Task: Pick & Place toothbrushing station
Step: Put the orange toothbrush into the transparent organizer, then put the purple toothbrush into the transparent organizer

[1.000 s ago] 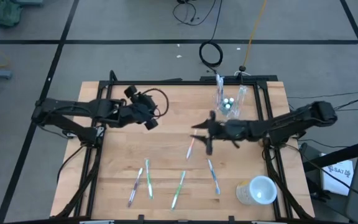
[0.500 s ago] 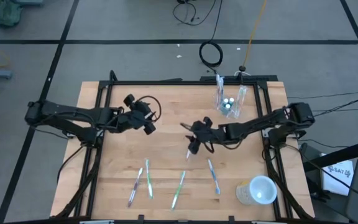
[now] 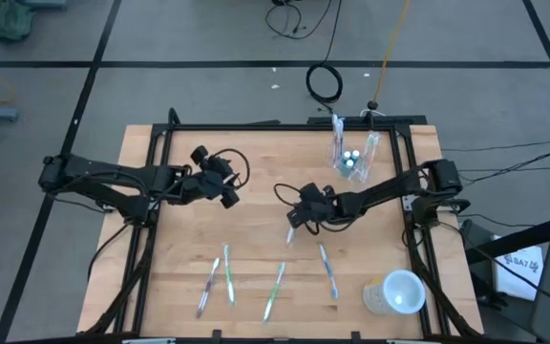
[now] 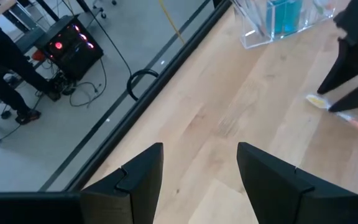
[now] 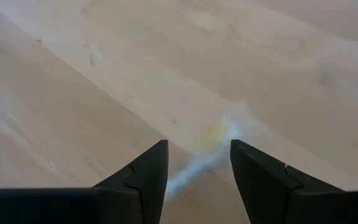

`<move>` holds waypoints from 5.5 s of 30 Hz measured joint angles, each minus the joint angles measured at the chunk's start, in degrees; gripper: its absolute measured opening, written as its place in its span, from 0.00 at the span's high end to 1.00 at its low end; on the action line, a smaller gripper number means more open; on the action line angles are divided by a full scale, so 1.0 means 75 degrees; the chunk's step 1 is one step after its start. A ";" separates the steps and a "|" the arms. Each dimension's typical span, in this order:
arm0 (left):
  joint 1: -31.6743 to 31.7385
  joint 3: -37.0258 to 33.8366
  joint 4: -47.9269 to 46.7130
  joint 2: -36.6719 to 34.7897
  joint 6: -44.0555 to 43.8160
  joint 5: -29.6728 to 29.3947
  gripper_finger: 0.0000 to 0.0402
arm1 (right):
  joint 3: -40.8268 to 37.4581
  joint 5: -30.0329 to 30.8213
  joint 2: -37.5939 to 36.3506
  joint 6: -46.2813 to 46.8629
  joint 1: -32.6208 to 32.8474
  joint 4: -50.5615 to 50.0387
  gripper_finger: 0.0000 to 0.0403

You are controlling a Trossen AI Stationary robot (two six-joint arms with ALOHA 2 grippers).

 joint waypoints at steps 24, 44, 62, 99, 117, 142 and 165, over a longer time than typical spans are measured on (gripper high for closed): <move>-0.0009 0.0000 -0.0013 -0.0003 -0.0170 0.0142 0.47 | 0.0005 -0.0552 0.0392 0.0225 0.0093 0.0153 0.74; -0.0009 0.0000 -0.0045 0.0000 -0.0176 0.0303 0.47 | -0.0015 -0.1302 -0.0379 -0.2206 0.0090 0.1728 0.96; -0.0112 0.0000 -0.0280 0.0000 -0.0331 0.0306 0.47 | -0.0397 0.5092 -0.4291 -0.6842 0.0867 0.1519 1.00; -0.0111 0.0000 -0.0111 0.0000 -0.0398 0.0434 0.47 | -0.5959 0.3827 -0.6018 -0.8737 -0.2970 0.8588 1.00; -0.0096 -0.0003 -0.0047 0.0003 -0.0343 0.0431 0.47 | -0.7114 0.2933 -0.5972 -0.8126 -0.2618 0.8974 1.00; -0.0101 -0.0003 -0.0055 0.0003 -0.0482 0.0434 0.47 | -0.7129 0.3592 -0.5975 -0.6069 -0.1912 0.7160 0.98; -0.0111 -0.0006 -0.0055 0.0015 -0.0599 0.0449 0.47 | -0.7132 0.3198 -0.5975 -0.7789 -0.1908 0.9930 0.60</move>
